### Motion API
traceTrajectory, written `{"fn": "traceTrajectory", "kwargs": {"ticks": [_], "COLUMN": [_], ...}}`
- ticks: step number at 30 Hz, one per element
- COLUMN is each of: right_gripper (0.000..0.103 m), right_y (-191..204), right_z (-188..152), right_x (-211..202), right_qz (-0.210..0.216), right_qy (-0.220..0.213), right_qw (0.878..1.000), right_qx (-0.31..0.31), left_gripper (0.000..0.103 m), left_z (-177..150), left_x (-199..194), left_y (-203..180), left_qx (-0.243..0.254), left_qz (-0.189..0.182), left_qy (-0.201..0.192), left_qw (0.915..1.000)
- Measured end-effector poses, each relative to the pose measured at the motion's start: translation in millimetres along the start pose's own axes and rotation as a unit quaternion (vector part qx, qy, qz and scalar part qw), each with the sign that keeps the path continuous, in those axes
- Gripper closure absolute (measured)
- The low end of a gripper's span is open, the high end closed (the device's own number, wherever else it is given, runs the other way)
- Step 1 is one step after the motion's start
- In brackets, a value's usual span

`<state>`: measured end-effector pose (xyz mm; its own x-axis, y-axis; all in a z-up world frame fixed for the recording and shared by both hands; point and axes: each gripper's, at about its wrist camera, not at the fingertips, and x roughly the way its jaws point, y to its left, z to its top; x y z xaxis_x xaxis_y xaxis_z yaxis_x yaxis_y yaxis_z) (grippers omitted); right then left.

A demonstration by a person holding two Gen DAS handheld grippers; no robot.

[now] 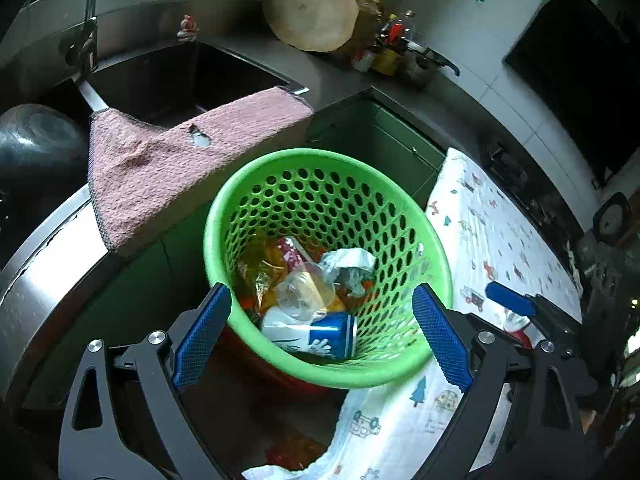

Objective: Collect trash
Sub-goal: 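Carry the can and cup to the green basket and open both grippers, then move the left gripper to the red Coca-Cola can while the right gripper approaches the white lid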

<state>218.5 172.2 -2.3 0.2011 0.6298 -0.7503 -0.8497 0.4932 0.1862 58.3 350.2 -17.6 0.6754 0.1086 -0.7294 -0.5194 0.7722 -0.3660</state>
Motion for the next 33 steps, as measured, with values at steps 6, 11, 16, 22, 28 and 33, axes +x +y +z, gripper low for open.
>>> {"fn": "traceTrajectory", "kwargs": {"ticks": [6, 11, 16, 22, 28, 33], "right_gripper": [0.02, 0.017, 0.016, 0.013, 0.013, 0.012], "right_y": [-28.0, -57.3, -90.1, -126.7, -160.5, -180.7], "right_z": [-19.0, -44.5, -76.8, -115.3, -143.5, -162.3], "right_x": [-45.0, -88.1, -129.4, -174.3, -210.4, -234.3], "right_qz": [-0.026, -0.058, -0.089, -0.125, -0.141, -0.17], "right_qy": [-0.018, -0.033, -0.042, -0.053, -0.061, -0.054], "right_qw": [0.999, 0.997, 0.993, 0.987, 0.982, 0.977], "right_qx": [0.02, 0.037, 0.064, 0.088, 0.114, 0.113], "left_gripper": [0.01, 0.009, 0.009, 0.008, 0.008, 0.008], "left_z": [-6.9, -15.5, -26.0, -40.7, -55.8, -65.9], "left_x": [-2.6, -2.9, -1.8, -3.6, -1.0, 3.0], "left_y": [-23.7, -49.3, -79.7, -112.4, -147.9, -171.7], "left_qx": [0.015, 0.032, 0.05, 0.066, 0.089, 0.104], "left_qz": [-0.011, -0.025, -0.037, -0.043, -0.048, -0.054], "left_qy": [0.002, 0.009, 0.02, 0.03, 0.043, 0.054], "left_qw": [0.9998, 0.9991, 0.9979, 0.9964, 0.994, 0.9917]}}
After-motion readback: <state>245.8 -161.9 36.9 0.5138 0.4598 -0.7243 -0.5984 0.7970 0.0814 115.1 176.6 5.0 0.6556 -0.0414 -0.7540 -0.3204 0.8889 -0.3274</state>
